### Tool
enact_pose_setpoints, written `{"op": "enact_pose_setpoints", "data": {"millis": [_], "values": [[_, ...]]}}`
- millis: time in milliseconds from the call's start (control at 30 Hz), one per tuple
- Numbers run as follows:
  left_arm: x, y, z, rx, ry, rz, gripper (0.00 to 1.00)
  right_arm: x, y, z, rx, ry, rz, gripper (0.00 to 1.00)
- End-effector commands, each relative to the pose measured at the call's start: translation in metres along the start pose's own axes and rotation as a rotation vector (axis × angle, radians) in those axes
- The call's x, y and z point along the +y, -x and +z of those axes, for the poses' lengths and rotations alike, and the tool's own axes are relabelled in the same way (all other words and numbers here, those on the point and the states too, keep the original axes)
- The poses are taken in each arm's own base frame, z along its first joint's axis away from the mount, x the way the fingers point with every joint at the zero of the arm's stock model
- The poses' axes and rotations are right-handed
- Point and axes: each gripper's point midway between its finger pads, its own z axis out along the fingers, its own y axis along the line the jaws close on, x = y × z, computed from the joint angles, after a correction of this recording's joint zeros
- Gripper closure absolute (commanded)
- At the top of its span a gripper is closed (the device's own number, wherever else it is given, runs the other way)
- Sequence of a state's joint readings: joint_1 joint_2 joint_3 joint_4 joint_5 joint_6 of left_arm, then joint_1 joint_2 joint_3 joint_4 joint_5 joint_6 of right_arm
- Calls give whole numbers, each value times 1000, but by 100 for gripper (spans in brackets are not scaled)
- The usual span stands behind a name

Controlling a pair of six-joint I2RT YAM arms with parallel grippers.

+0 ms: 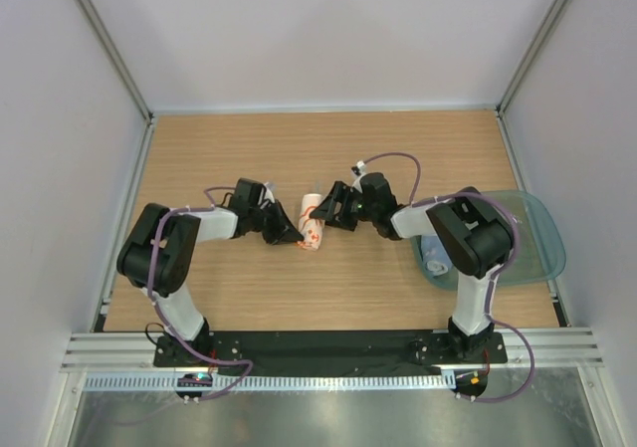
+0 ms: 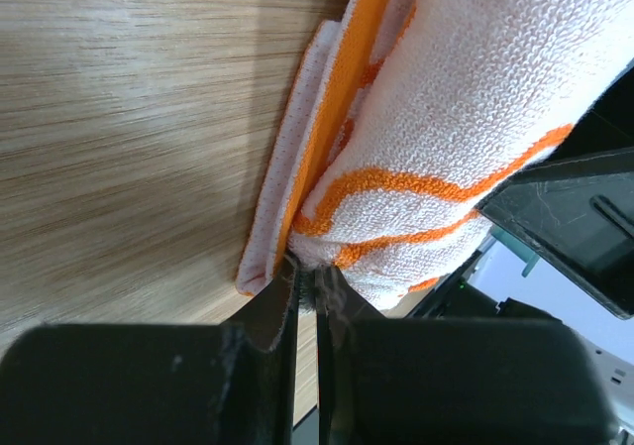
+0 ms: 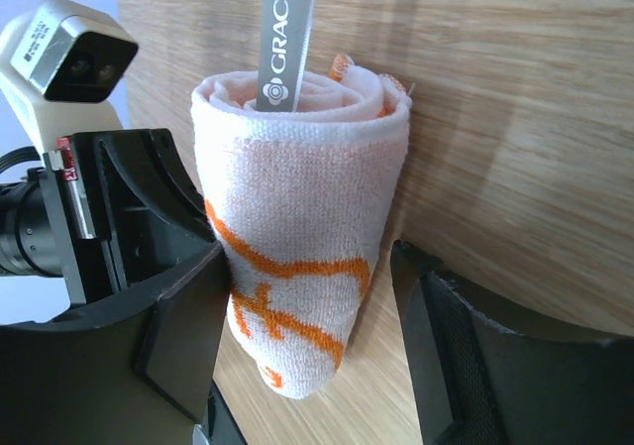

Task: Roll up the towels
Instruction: Roll the towel, then place the rolled towel into the container

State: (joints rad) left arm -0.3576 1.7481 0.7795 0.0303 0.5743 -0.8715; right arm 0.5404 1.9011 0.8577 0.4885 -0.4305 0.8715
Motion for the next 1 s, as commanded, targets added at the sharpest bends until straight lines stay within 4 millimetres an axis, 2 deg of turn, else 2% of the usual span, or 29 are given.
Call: {"op": "enact_pose_setpoints", "data": {"millis": [0, 133, 233, 367, 467, 567, 600, 700, 767, 800, 833, 867, 900, 933, 967], "values": [[54, -20, 5, 47, 178, -90, 100, -3, -4, 8, -10, 34, 2, 28], [53, -19, 6, 52, 171, -103, 100, -3, -11, 15, -3, 38, 3, 32], [53, -20, 6, 62, 160, -115, 100, 1, -13, 19, 0, 44, 0, 41], [48, -18, 5, 58, 145, -113, 100, 14, -15, 25, 7, 69, -5, 70], [38, -15, 0, 42, 121, -95, 99, 30, -10, 26, 5, 105, -5, 83], [27, -11, -8, 21, 100, -71, 90, 47, -1, 21, -5, 129, -21, 90], [24, -11, -10, 16, 97, -64, 83, 50, 3, 18, -11, 127, -27, 91], [16, -10, -22, -4, 93, -36, 76, 65, 21, 1, -39, 99, -64, 93], [10, -11, -30, -13, 89, -18, 72, 76, 32, -22, -54, 59, -81, 95], [8, -11, -33, -19, 90, -12, 68, 74, 42, -32, -86, 18, -111, 96], [5, -13, -35, -18, 86, -3, 66, 59, 40, -46, -61, -66, -92, 98], [1, -14, -41, -19, 84, 9, 63, 74, 51, -69, -101, -68, -121, 99], [-3, -14, -44, -23, 77, 18, 63, 63, 59, -83, -138, -149, -155, 99], [-5, -16, -47, -21, 77, 24, 62, 44, 54, -102, -111, -249, -128, 99], [-11, -17, -54, -26, 69, 36, 62, 42, 60, -120, -139, -296, -134, 99]]}}
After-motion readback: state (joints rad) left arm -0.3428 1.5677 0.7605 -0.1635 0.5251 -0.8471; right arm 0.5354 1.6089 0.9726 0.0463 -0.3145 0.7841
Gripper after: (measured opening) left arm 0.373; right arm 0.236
